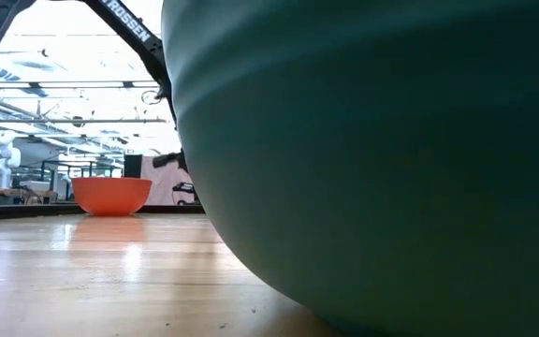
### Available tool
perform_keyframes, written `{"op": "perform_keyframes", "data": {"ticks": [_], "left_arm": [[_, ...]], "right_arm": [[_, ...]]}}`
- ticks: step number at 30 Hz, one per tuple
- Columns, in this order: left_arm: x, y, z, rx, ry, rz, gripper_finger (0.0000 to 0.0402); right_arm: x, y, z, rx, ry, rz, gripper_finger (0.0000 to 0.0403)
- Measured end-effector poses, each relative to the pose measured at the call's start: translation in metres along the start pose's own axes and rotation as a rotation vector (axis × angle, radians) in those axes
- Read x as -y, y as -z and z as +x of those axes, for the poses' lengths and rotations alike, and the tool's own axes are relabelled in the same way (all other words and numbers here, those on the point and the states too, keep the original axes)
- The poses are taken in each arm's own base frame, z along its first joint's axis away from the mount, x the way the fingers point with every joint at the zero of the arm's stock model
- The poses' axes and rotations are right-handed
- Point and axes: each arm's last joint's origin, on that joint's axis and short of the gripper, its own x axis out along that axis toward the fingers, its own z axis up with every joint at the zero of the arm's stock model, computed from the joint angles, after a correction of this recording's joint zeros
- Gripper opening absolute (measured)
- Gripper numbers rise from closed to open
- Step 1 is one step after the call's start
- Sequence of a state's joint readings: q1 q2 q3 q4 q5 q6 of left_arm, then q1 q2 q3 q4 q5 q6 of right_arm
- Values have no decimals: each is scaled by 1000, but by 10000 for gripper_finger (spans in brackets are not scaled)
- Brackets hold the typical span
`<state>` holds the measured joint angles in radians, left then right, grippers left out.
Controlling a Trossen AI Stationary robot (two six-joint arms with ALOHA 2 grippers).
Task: Place and stack bowls onto a shelf
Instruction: Stack the small purple bowl on top of the small yellow bowl on the shelf
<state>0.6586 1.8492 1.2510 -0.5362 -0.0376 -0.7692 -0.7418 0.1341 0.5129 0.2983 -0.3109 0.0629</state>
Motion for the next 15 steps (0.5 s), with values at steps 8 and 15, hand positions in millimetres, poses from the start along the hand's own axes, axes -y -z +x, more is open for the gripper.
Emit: {"op": "perform_keyframes", "data": {"ticks": [8, 15], "left_arm": [[-1, 4, 21, -38, -21, 2, 74], [0, 4, 22, -39, -8, 16, 74]], "right_arm": [[0, -5, 0, 46, -6, -13, 0], [0, -5, 0, 46, -7, -12, 0]]}}
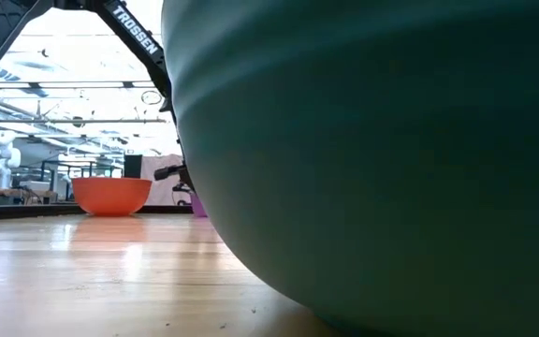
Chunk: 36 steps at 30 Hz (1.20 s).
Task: Place and stack bowls onto a shelf
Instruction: Stack the small purple bowl on top of the small yellow bowl on the shelf
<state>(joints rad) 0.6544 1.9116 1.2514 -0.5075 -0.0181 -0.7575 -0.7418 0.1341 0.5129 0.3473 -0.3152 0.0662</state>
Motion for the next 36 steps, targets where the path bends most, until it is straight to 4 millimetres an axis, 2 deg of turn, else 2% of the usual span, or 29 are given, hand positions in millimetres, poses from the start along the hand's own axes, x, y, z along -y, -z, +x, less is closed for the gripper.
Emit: {"op": "perform_keyframes", "data": {"ticks": [8, 12, 15, 21, 26, 30, 36], "left_arm": [[15, -15, -34, 74, 57, 55, 74], [20, -22, -57, 115, -34, 88, 74], [16, -22, -65, 94, -130, 89, 74], [0, -15, -58, 15, -211, 69, 74], [-7, -5, -47, -43, -209, 66, 74], [-9, -3, -40, -25, -190, 57, 74], [-7, -5, -39, -1, -169, 48, 74]], "right_arm": [[0, 0, 0, 0, 0, -1, 0], [0, 0, 0, 0, 0, 0, 0], [0, 0, 0, 0, 0, -1, 0], [0, 0, 0, 0, -1, -2, 0], [0, 0, 0, 0, -1, -3, 0], [0, 0, 0, 0, -1, -3, 0], [0, 0, 0, 0, -1, -3, 0]]}}
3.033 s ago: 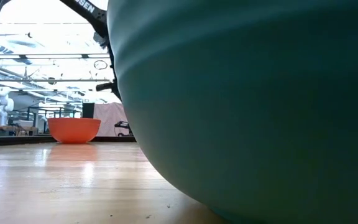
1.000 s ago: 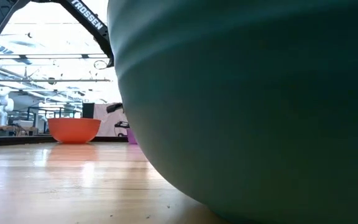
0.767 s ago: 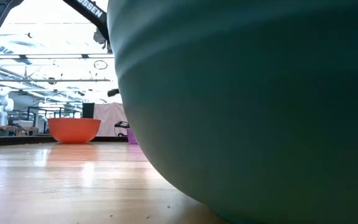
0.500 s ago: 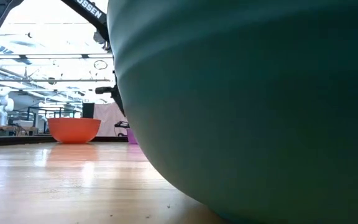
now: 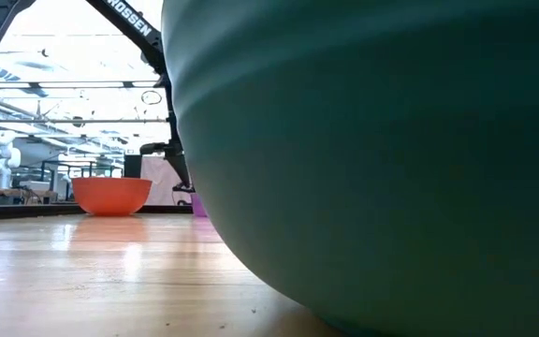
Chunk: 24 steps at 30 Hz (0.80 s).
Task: Place and stack bowls onto a shelf
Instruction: Stack the small purple bowl on top of the small yellow bowl on the shelf
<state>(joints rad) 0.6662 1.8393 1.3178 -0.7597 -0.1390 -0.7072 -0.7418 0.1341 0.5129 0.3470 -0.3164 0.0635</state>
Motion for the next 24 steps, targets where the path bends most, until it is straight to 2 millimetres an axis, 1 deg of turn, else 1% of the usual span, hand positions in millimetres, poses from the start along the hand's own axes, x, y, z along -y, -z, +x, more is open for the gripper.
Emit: {"op": "perform_keyframes", "data": {"ticks": [5, 16, 19, 21, 24], "left_arm": [[0, -1, 2, 2, 1, 0, 74], [3, 3, 29, -53, -41, 11, 74], [4, 2, 35, -45, -33, 40, 72], [6, 1, 37, -35, -24, 83, 58], [7, -2, 37, -7, -9, 125, 15]], "right_arm": [[0, 0, 0, 0, 0, 0, 0], [0, 0, 0, 0, 0, 0, 0], [0, 0, 0, 0, 0, 0, 0], [0, 0, 0, 0, 0, 0, 0], [0, 0, 0, 0, 0, 0, 0]]}}
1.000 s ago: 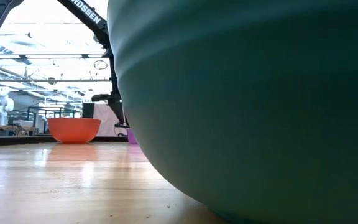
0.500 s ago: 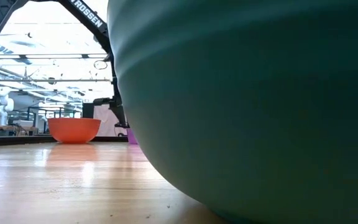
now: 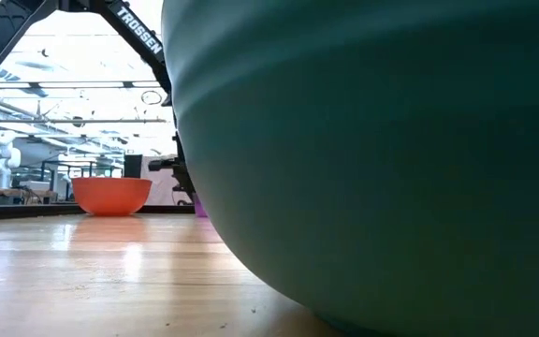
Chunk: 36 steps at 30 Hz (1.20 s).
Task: Place and stack bowls onto a shelf
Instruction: Stack the small purple bowl on top of the small yellow bowl on the shelf
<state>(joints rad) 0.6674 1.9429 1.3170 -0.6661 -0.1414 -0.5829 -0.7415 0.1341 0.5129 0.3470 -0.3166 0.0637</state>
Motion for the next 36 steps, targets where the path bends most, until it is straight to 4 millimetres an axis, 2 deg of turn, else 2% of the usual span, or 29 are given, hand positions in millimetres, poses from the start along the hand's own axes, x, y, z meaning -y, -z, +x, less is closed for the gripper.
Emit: {"op": "perform_keyframes", "data": {"ticks": [6, 10, 13, 17, 22, 26, 30, 36], "left_arm": [[-2, -3, -3, 27, 1, 26, 6], [-5, -5, -20, 58, 3, 53, 4], [-9, -8, -46, 130, 19, 61, 4], [-24, -8, -94, 247, 4, 49, 3], [-48, 1, -162, 431, 19, 12, 2], [-60, 11, -202, 562, 67, 18, 2], [-61, 16, -225, 670, 128, 40, 2], [-43, 13, -238, 784, 305, 105, 2]], "right_arm": [[0, 0, 0, 0, 0, 1, 0], [0, 0, 0, 0, 0, 2, 0], [0, 0, 0, 0, 0, 2, 0], [0, 0, 0, 1, 1, -5, 0], [0, -3, 0, -61, 4, -49, 0], [0, -12, 0, -150, 34, -75, 0], [-1, -26, -3, -227, 58, -92, 0], [-3, -44, -10, -323, 81, -75, 0]]}}
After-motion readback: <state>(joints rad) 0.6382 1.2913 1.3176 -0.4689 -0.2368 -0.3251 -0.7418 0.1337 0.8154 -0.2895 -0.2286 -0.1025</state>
